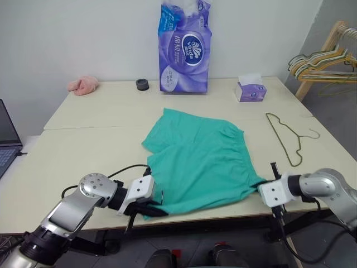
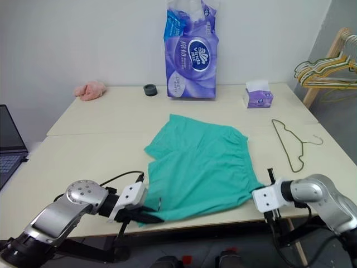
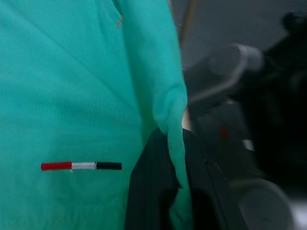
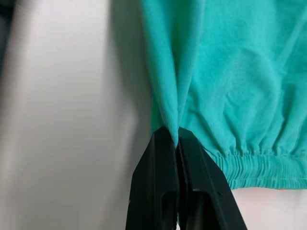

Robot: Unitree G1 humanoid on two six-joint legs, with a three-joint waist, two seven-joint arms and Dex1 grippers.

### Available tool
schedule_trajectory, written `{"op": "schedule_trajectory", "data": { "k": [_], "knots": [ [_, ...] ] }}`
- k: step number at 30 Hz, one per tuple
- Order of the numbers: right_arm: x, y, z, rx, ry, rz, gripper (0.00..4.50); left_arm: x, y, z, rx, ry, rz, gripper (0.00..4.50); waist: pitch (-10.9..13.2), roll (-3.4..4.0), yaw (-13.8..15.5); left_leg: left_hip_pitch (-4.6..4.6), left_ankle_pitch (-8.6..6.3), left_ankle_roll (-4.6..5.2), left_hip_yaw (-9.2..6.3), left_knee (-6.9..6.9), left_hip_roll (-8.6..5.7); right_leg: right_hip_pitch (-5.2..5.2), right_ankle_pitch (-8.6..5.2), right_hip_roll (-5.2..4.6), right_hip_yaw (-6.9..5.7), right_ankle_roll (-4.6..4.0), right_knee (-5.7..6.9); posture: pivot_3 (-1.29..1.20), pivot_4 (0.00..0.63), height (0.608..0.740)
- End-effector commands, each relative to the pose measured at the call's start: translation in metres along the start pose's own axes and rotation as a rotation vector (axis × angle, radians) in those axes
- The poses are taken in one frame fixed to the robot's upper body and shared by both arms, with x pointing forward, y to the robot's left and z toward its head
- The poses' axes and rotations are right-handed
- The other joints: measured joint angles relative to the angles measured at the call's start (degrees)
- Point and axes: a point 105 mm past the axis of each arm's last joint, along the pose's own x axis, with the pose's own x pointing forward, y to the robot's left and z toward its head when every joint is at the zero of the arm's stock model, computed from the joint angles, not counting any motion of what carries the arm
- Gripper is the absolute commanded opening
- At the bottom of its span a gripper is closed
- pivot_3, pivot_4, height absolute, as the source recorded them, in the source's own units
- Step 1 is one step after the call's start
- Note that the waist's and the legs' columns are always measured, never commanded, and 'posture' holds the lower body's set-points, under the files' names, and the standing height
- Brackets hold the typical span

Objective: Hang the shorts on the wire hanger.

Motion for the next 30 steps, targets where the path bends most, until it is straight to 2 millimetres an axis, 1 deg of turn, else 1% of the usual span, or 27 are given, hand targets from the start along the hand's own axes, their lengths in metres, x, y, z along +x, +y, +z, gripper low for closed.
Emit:
{"op": "schedule_trajectory", "data": {
  "k": [1,3,5,7,9,11,12,14,15,18,20,21,23,25,26,28,30],
  "knots": [
    [-0.020,0.004,0.004,0.014,0.024,0.045,0.07,-0.001,-0.016,0.008,0.001,-0.006,-0.069,0.00,0.0,-0.02,0.0,0.01,0.00,0.00,0.01,0.02,0.00,0.01,0.01,0.00,0.01,0.02,0.00,-0.07,0.041,0.740],
    [-0.022,0.011,0.008,0.021,0.023,0.078,0.07,0.002,-0.018,0.007,-0.003,-0.004,-0.073,0.00,0.0,-0.01,0.0,0.07,0.00,0.00,0.01,0.03,0.01,0.06,0.00,0.00,0.00,0.01,-0.01,-0.07,0.042,0.740],
    [-0.019,0.013,0.012,0.014,0.013,0.083,0.07,0.004,-0.020,0.005,-0.002,0.004,-0.081,0.00,0.0,-0.02,0.0,0.07,0.00,0.00,0.03,0.03,0.01,0.05,-0.02,0.01,0.00,-0.01,-0.02,-0.08,0.042,0.740],
    [-0.013,0.012,0.014,0.002,0.012,0.076,0.07,0.007,-0.020,0.005,0.000,0.001,-0.079,0.00,0.0,-0.03,-0.1,0.07,0.00,0.00,0.04,0.02,0.01,0.04,-0.11,0.02,0.00,-0.16,-0.02,-0.08,0.042,0.740],
    [-0.010,0.007,0.014,-0.014,0.016,0.049,0.07,0.009,-0.017,0.003,0.010,0.006,-0.058,0.00,0.0,-0.03,-0.1,0.06,0.00,0.00,0.05,0.01,0.02,0.02,-0.11,0.03,0.00,-0.16,-0.01,-0.08,0.047,0.740],
    [-0.010,0.008,0.018,-0.011,-0.004,0.074,0.07,0.010,-0.018,0.002,-0.018,0.007,-0.066,0.00,0.0,-0.03,-0.1,0.05,0.00,0.00,0.06,0.00,0.02,0.00,-0.10,0.03,0.01,-0.14,-0.01,-0.08,0.047,0.740],
    [-0.010,0.007,0.019,-0.012,-0.007,0.068,0.23,0.010,-0.018,0.001,-0.042,-0.002,-0.065,0.00,0.0,-0.03,-0.1,0.05,0.00,0.00,0.06,0.00,0.02,0.00,-0.10,0.03,0.01,-0.14,-0.01,-0.08,0.048,0.740],
    [-0.010,0.007,0.019,-0.005,-0.006,0.083,0.63,0.011,-0.020,0.001,-0.072,-0.013,-0.073,0.46,0.0,-0.03,-0.1,0.05,0.00,0.00,0.06,0.01,0.02,0.00,-0.10,0.03,0.01,-0.14,-0.01,-0.08,0.048,0.740],
    [-0.010,0.008,0.019,-0.005,-0.006,0.088,0.91,0.012,-0.022,0.002,-0.084,-0.020,-0.081,0.65,0.0,-0.03,-0.1,0.05,0.00,0.00,0.06,0.01,0.02,0.01,-0.10,0.03,0.01,-0.14,-0.01,-0.08,0.048,0.740],
    [-0.014,0.008,0.020,-0.024,-0.008,0.103,1.94,0.013,-0.026,0.002,-0.098,-0.025,-0.092,1.53,0.0,-0.03,-0.1,0.06,0.00,0.00,0.06,0.01,0.02,0.00,-0.10,0.03,0.00,-0.14,-0.01,-0.07,0.046,0.740],
    [-0.019,0.008,0.023,-0.001,-0.027,0.111,2.55,0.013,-0.028,0.001,-0.109,-0.021,-0.099,2.06,0.0,-0.03,0.0,0.06,0.00,0.00,0.06,0.01,0.02,0.00,-0.10,0.03,0.00,-0.15,-0.01,-0.07,0.045,0.740],
    [-0.021,0.008,0.025,0.020,-0.041,0.111,2.87,0.013,-0.029,0.001,-0.118,-0.023,-0.104,2.34,0.0,-0.03,0.0,0.06,0.00,0.00,0.06,0.01,0.02,0.01,-0.10,0.03,0.00,-0.15,-0.01,-0.07,0.045,0.740],
    [-0.026,0.001,0.033,0.121,-0.106,0.078,3.62,0.014,-0.032,0.004,-0.147,-0.048,-0.117,2.99,0.0,-0.04,0.0,0.06,0.00,0.00,0.05,0.01,0.02,0.01,-0.10,0.03,0.00,-0.14,-0.01,-0.07,0.045,0.740],
    [-0.034,-0.001,0.035,0.228,-0.147,0.075,4.24,0.014,-0.032,0.007,-0.172,-0.078,-0.113,3.57,0.0,-0.04,0.0,0.05,0.00,0.00,0.04,0.01,0.02,0.02,-0.09,0.03,0.01,-0.13,-0.01,-0.07,0.044,0.740],
    [-0.040,0.000,0.031,0.280,-0.148,0.080,4.27,0.014,-0.031,0.007,-0.171,-0.084,-0.102,3.93,0.0,-0.05,0.0,0.05,0.00,0.00,0.03,0.01,0.02,0.02,-0.08,0.03,0.00,-0.11,-0.01,-0.07,0.044,0.740],
    [-0.051,-0.004,0.023,0.401,-0.167,0.044,4.27,0.013,-0.026,0.011,-0.164,-0.110,-0.068,4.48,0.0,-0.05,0.1,0.05,0.00,0.00,0.02,0.02,0.02,0.04,-0.03,0.02,0.00,-0.03,-0.03,-0.07,0.044,0.740],
    [-0.061,-0.016,0.018,0.525,-0.211,-0.060,4.27,0.012,-0.020,0.021,-0.155,-0.164,-0.030,4.48,0.1,-0.09,0.1,0.06,0.00,0.00,0.01,0.03,0.02,0.06,-0.02,0.01,-0.02,-0.02,-0.05,-0.07,0.044,0.740]
  ]
}}
